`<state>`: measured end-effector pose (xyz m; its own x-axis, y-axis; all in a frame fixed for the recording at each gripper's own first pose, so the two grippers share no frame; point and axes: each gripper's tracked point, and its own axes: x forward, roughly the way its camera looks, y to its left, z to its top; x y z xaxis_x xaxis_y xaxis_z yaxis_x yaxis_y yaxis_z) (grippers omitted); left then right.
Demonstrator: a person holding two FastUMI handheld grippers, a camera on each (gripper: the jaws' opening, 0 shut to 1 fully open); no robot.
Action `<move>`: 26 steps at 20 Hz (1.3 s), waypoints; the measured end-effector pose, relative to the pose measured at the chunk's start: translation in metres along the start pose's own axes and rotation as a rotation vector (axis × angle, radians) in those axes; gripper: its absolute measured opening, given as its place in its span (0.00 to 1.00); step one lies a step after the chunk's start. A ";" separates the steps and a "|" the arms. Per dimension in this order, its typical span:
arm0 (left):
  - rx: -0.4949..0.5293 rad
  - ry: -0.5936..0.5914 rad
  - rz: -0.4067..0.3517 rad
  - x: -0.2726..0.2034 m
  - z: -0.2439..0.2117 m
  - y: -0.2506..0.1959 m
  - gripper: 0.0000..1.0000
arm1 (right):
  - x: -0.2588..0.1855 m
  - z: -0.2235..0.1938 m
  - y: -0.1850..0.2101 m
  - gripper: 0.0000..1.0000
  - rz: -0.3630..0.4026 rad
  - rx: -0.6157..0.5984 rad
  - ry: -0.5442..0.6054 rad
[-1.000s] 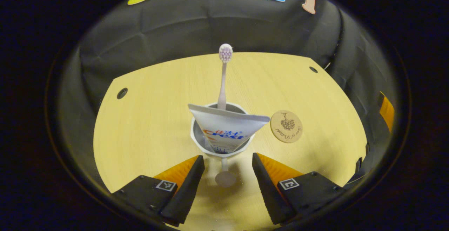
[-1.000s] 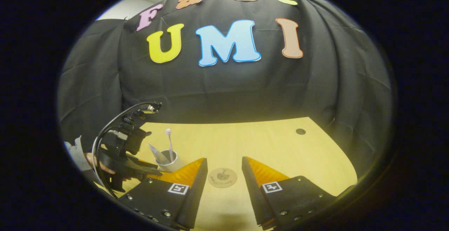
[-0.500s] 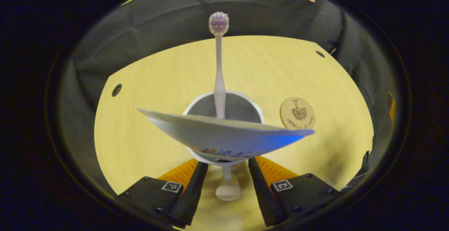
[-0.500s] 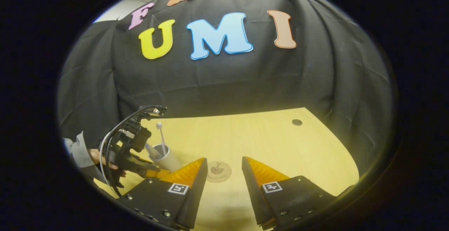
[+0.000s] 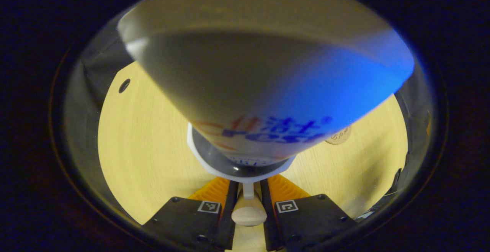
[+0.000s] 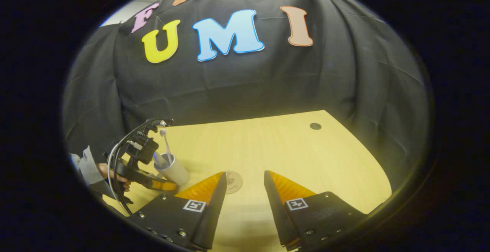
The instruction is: Put the toothbrush and toothpaste on the desktop into the cup, then pick up the cup and place it on the coaster on the desktop.
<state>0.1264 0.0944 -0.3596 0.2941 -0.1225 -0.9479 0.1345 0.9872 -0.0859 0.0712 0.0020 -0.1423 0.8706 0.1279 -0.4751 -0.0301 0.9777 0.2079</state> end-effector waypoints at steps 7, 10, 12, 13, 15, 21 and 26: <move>-0.024 -0.029 -0.006 -0.003 0.003 -0.001 0.37 | -0.003 -0.007 -0.009 0.61 -0.020 0.019 0.010; 0.004 -0.050 0.003 -0.010 0.010 -0.003 0.37 | -0.003 -0.007 -0.010 0.61 -0.025 0.021 0.006; 0.045 -0.070 0.003 -0.019 0.017 -0.012 0.37 | -0.003 -0.007 -0.011 0.61 -0.025 0.024 0.005; 0.064 -0.080 -0.004 -0.021 0.021 -0.019 0.37 | -0.003 -0.007 -0.010 0.61 -0.024 0.024 0.004; 0.106 -0.095 -0.029 -0.023 0.027 -0.038 0.37 | -0.003 -0.007 -0.010 0.61 -0.023 0.024 0.004; 0.188 -0.113 -0.103 -0.024 0.045 -0.098 0.37 | -0.008 -0.005 -0.024 0.61 -0.054 0.033 -0.007; 0.234 -0.097 -0.144 -0.015 0.051 -0.135 0.37 | -0.010 -0.005 -0.039 0.61 -0.092 0.059 -0.002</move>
<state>0.1519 -0.0424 -0.3179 0.3439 -0.2802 -0.8962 0.3927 0.9099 -0.1338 0.0610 -0.0364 -0.1494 0.8692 0.0376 -0.4929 0.0788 0.9738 0.2132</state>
